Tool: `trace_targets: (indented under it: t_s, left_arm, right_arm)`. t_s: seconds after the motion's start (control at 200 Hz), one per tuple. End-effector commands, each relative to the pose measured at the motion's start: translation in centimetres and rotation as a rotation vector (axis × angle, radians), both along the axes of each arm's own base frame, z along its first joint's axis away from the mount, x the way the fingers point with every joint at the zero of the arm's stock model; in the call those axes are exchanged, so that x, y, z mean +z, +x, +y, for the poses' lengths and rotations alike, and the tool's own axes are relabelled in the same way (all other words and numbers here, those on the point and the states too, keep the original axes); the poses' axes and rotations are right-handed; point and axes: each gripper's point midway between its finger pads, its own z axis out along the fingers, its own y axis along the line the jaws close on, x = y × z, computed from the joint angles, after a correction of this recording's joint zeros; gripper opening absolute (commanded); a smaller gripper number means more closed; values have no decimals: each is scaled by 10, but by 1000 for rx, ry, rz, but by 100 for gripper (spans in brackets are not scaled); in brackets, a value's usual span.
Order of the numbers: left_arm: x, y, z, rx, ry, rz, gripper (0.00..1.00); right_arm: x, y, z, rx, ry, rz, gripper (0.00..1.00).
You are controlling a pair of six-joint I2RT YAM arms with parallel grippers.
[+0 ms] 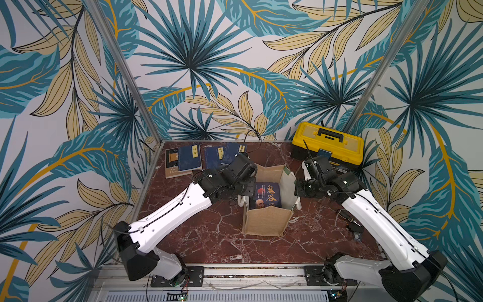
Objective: Put the books into the canvas bag
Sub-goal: Adjust the canvas bag at the center of the board.
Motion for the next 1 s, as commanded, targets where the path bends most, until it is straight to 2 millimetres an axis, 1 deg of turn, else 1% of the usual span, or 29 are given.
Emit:
trace_targets:
  t_s: [0.0,0.055,0.18,0.21,0.27,0.361,0.406,0.446,0.546,0.641,0.691,0.741,0.801,0.851,0.942,0.972,0.992]
  left_arm:
    - [-12,6,-33,-63,-22,73,47]
    - [-15,11,-52,-109,-21,78,45]
    - [-5,24,-95,-201,-52,46,44]
    - [-2,27,-104,-218,-61,38,44]
    - [5,32,-116,-242,-78,19,44]
    - [18,37,-121,-261,-93,-19,48]
    - [26,38,-118,-262,-92,-46,51]
    - [35,39,-112,-257,-86,-75,53]
    - [55,41,-88,-226,-81,-129,57]
    - [71,44,-59,-185,-81,-166,59]
    - [80,50,-38,-138,-61,-204,60]
    - [83,55,-18,-98,-49,-220,60]
    - [87,61,6,-52,-49,-228,61]
    - [85,66,24,-15,-54,-224,61]
    - [79,78,56,55,-69,-219,62]
    - [75,79,60,57,-95,-201,63]
    - [72,83,67,73,-105,-193,63]
  right_arm:
    - [28,15,-41,-72,-159,-105,0]
    - [30,18,-55,-103,-196,-101,0]
    - [37,24,-85,-170,-275,-97,0]
    - [39,25,-92,-188,-286,-93,0]
    - [46,27,-98,-205,-285,-97,0]
    - [60,29,-92,-183,-244,-130,26]
    - [67,30,-85,-167,-200,-152,33]
    - [74,30,-77,-150,-154,-173,36]
    - [86,31,-57,-124,-31,-207,36]
    - [93,35,-34,-85,12,-229,36]
    - [97,38,-18,-55,9,-245,36]
    - [102,42,4,-4,-8,-260,36]
    - [109,47,35,70,-43,-272,36]
    - [111,50,61,124,-48,-275,37]
    - [105,65,106,199,-33,-276,38]
    - [101,70,119,217,-21,-271,39]
    - [99,73,127,226,-10,-270,39]
